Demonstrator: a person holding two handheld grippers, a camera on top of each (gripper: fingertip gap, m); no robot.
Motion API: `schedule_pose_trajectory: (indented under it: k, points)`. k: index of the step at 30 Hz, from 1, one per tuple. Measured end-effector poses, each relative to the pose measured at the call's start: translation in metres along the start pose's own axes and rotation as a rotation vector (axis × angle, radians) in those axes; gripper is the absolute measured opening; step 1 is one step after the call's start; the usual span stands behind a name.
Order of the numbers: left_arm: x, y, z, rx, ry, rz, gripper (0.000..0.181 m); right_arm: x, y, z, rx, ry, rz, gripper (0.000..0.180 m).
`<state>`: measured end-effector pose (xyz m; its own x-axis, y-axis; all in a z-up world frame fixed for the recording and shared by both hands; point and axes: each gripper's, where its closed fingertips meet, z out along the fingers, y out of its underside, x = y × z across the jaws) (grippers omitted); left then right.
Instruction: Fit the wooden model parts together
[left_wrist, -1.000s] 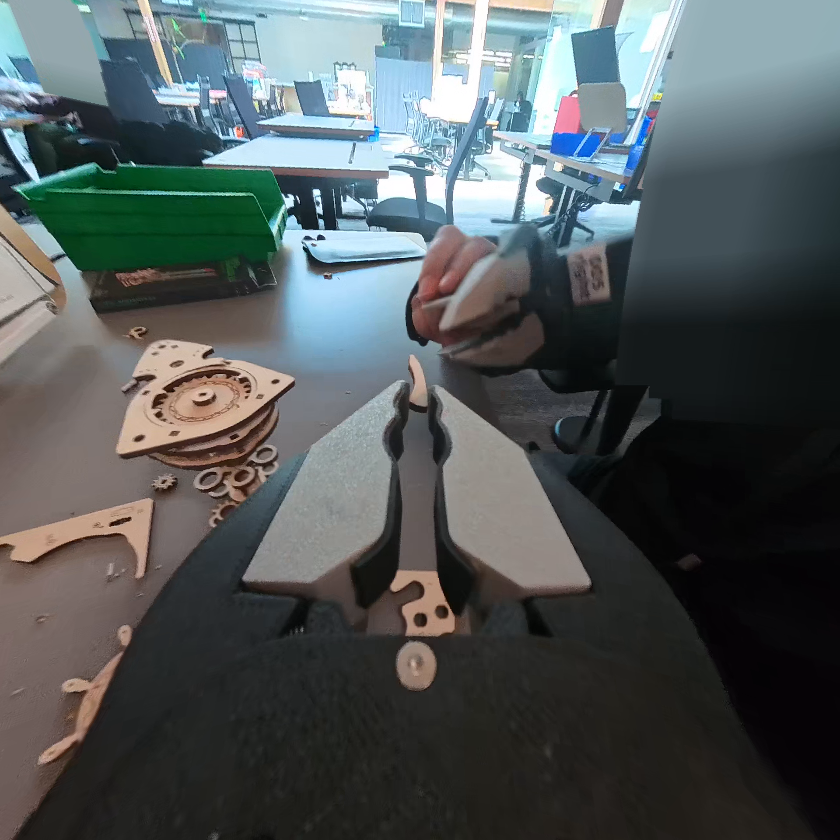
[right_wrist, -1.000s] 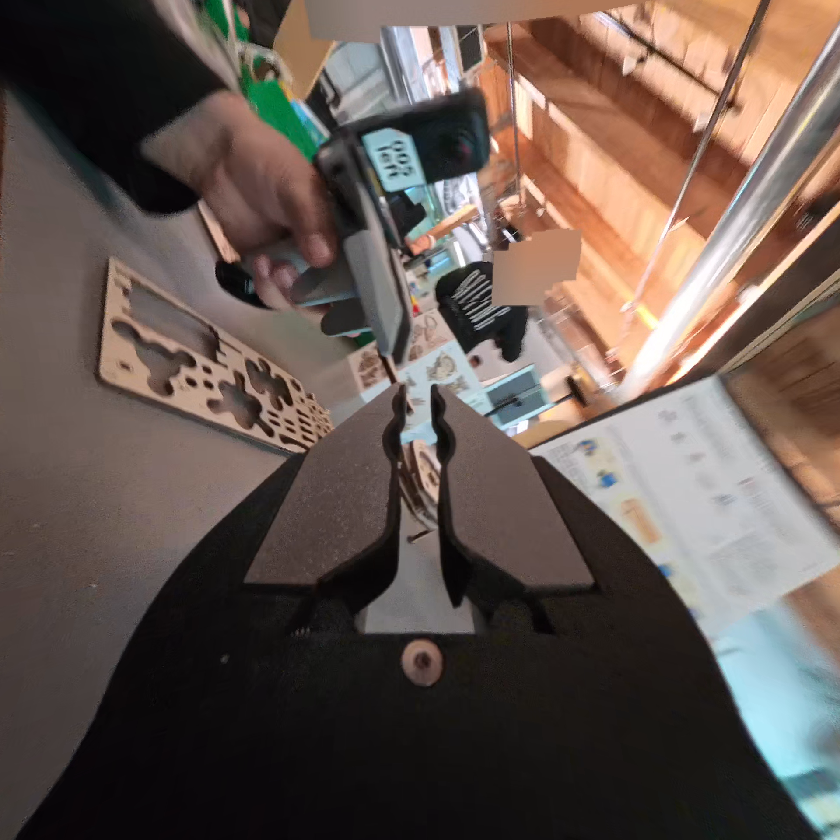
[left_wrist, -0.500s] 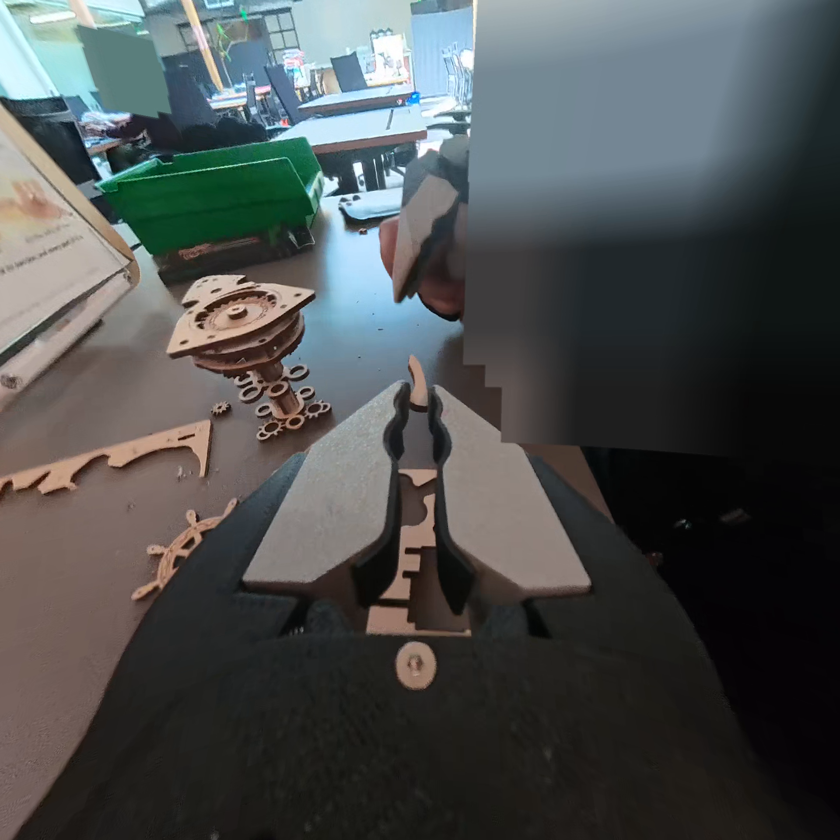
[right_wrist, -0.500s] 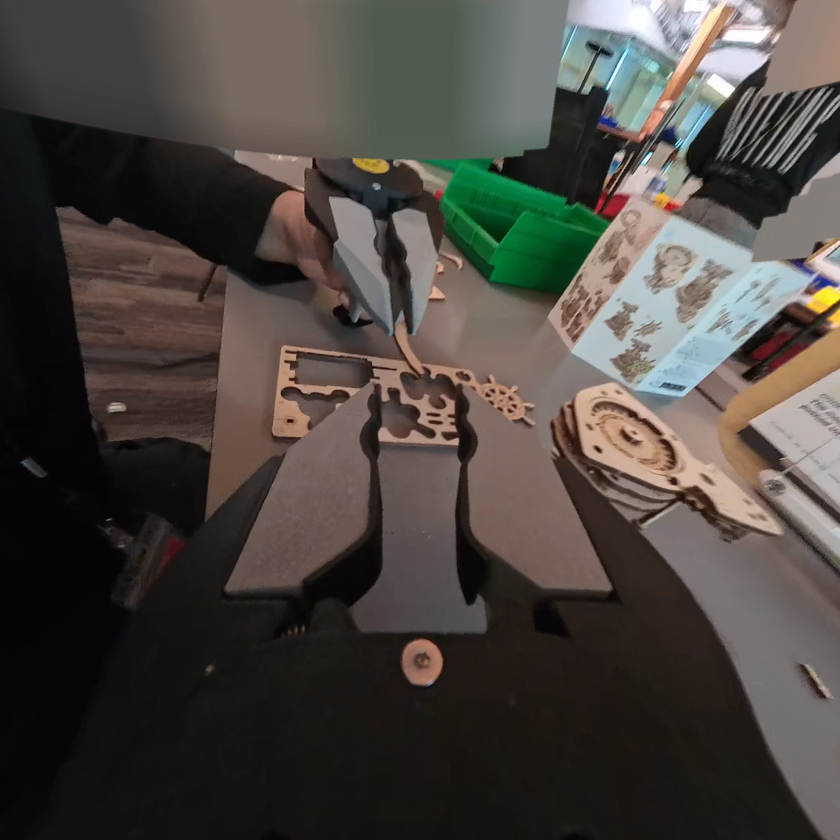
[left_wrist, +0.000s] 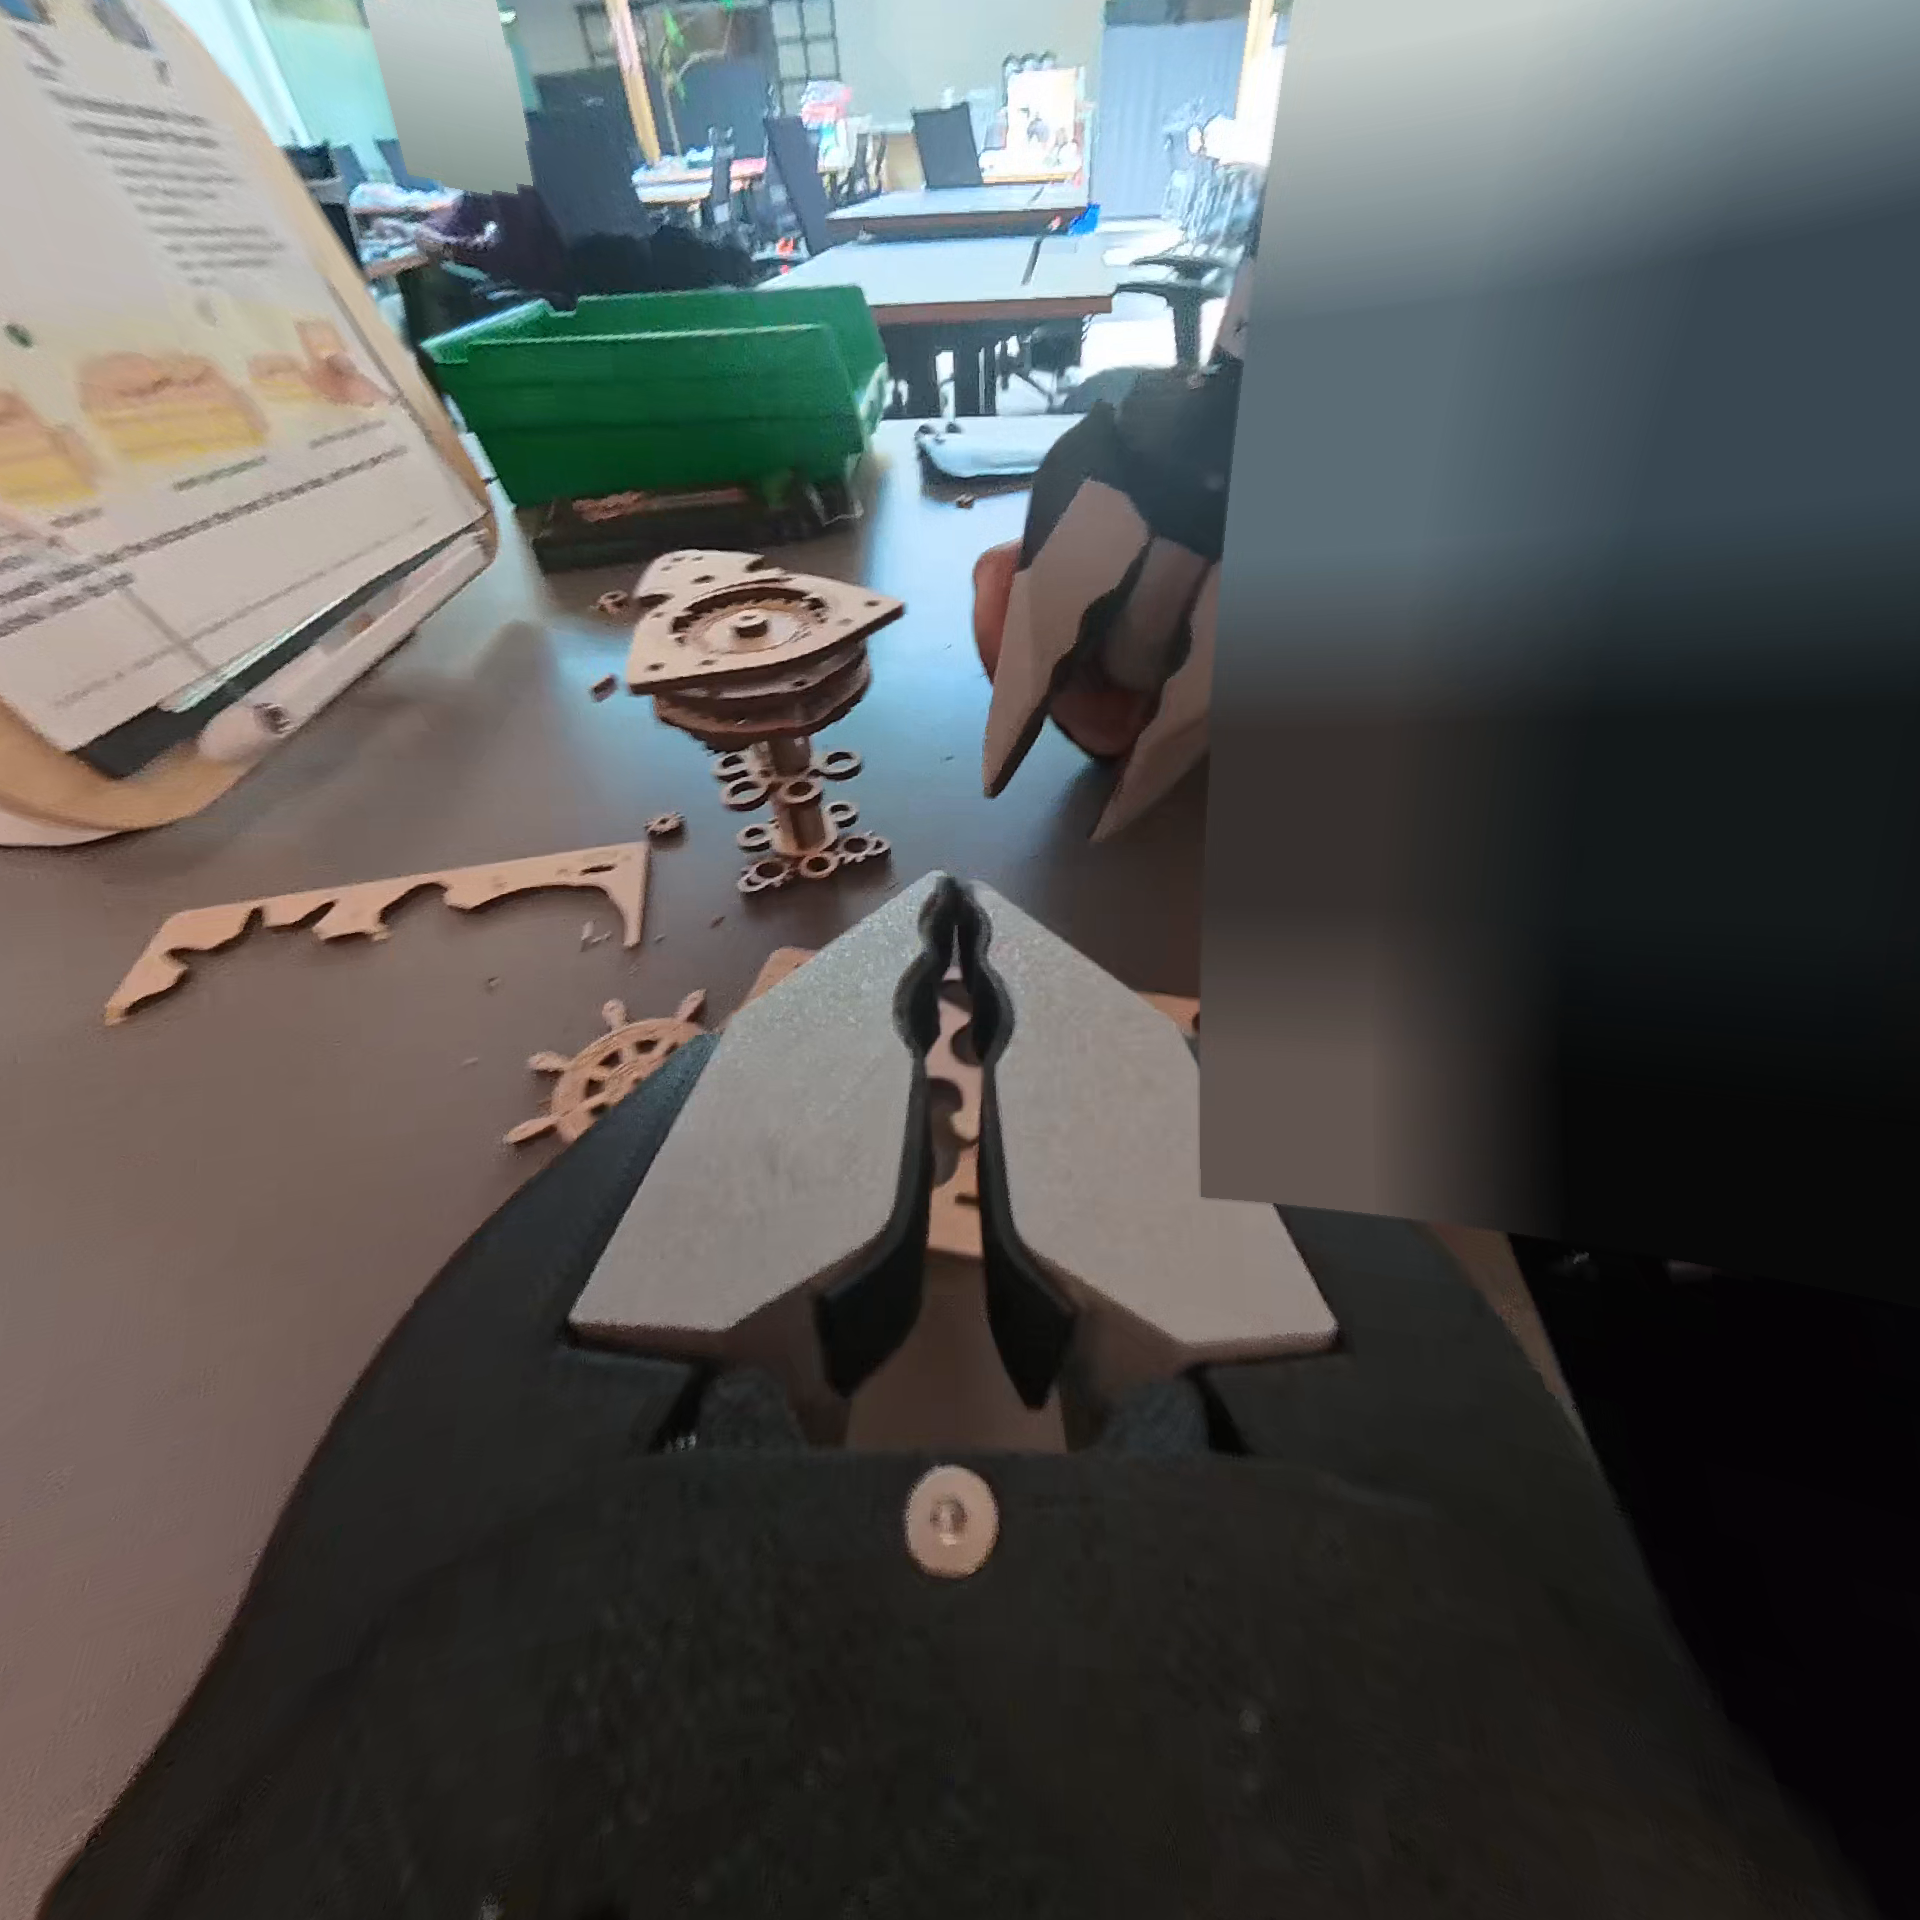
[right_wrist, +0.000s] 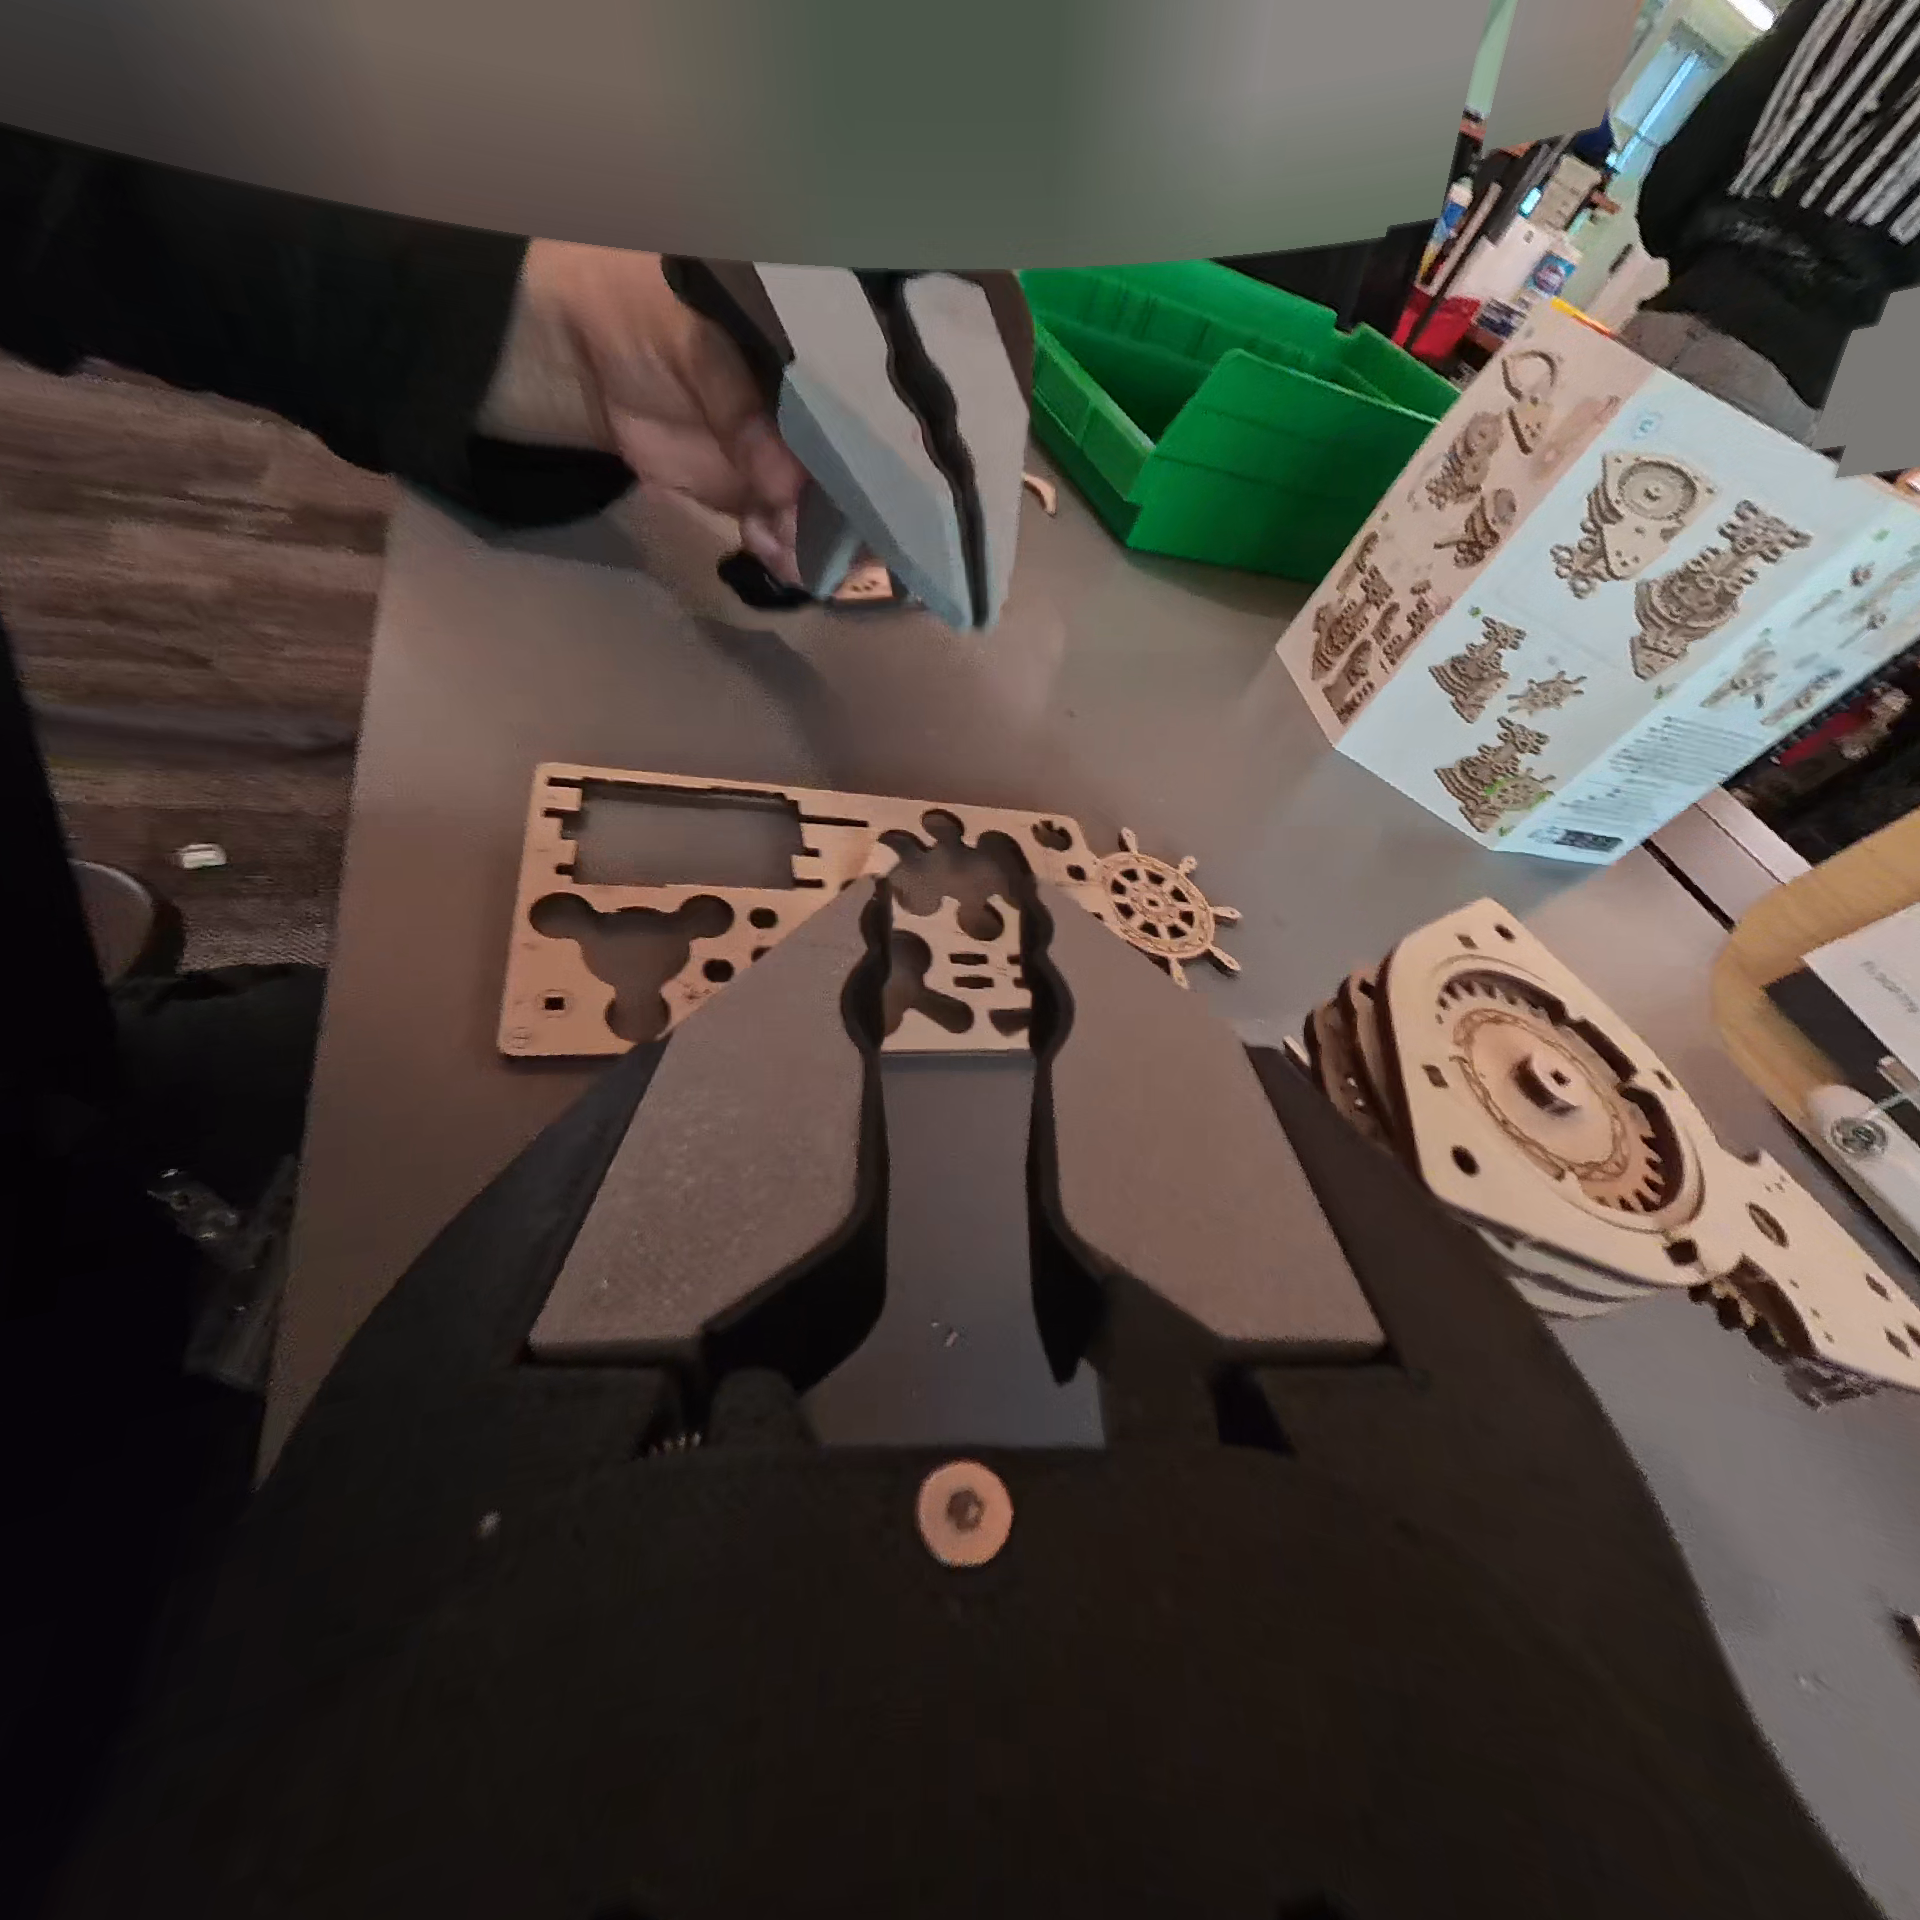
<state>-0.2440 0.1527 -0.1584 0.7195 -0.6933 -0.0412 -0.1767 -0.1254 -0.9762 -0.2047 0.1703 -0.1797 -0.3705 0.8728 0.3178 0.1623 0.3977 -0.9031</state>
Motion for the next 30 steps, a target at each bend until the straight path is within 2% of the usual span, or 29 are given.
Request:
schedule_pose_trajectory:
  k: [1,7,11,15,18,27,30]
  points:
    - [-0.005,0.001,-0.007,-0.02,-0.002,-0.002,0.0,0.003,0.002,0.0,-0.014,0.012,0.008,0.02]
    - [-0.038,0.009,-0.035,-0.058,-0.08,-0.07,0.0,-0.016,0.015,0.01,-0.183,-0.033,0.047,0.016]
    - [-0.028,0.024,-0.027,-0.136,-0.024,-0.074,0.002,-0.021,0.02,0.034,-0.27,-0.001,0.005,0.009]
    - [-0.01,0.048,-0.015,-0.256,0.039,-0.067,0.012,-0.026,0.037,0.051,-0.398,-0.085,-0.017,0.01]
    - [0.0,0.06,-0.011,-0.336,0.084,-0.103,0.017,-0.026,0.039,0.056,-0.42,-0.138,0.01,0.005]
    - [0.004,0.061,-0.01,-0.339,0.124,-0.199,0.017,-0.022,0.042,0.054,-0.483,-0.191,0.071,0.01]
    - [0.005,0.062,-0.009,-0.347,0.12,-0.186,0.016,-0.026,0.046,0.056,-0.504,-0.194,0.038,0.005]
